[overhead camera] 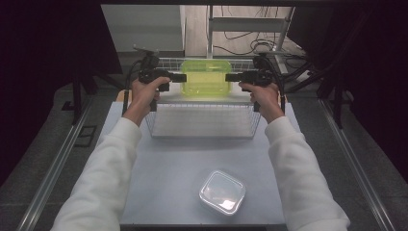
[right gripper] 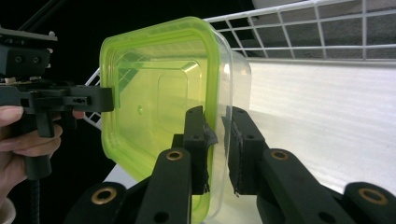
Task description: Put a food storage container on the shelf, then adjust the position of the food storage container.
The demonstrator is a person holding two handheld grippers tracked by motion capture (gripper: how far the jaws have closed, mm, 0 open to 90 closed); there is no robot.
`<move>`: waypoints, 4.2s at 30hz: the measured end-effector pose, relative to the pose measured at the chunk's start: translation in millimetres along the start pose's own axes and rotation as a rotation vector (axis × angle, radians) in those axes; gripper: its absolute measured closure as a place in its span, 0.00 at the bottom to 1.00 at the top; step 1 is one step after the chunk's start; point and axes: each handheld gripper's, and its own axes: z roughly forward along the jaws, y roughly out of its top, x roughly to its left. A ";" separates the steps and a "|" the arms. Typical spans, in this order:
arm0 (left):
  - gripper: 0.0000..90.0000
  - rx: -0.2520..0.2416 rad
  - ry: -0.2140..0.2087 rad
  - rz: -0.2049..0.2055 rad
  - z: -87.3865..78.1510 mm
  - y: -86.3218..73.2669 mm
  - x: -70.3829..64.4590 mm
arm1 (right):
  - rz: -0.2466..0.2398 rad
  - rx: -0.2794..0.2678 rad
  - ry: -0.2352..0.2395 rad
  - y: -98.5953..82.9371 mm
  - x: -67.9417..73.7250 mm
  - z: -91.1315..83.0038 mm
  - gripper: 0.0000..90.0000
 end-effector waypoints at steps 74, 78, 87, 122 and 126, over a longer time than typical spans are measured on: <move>0.35 0.005 0.111 0.276 -62.7 -185.2 -27.5 | -0.292 -0.025 -0.104 -137.4 31.1 -117.7 0.33; 0.34 0.036 0.102 0.263 -60.0 -202.3 -23.8 | -0.276 -0.002 -0.099 -160.3 24.6 -118.0 0.33; 0.34 0.096 0.086 0.211 -61.5 -229.6 -10.8 | -0.231 0.089 -0.102 -209.0 12.0 -106.6 0.33; 0.33 0.189 0.131 0.170 -51.8 -258.9 4.0 | -0.249 0.204 -0.098 -237.4 12.6 -87.9 0.38; 0.33 0.201 0.138 0.167 -50.2 -261.2 6.9 | -0.252 0.224 -0.052 -237.8 20.8 -85.1 0.41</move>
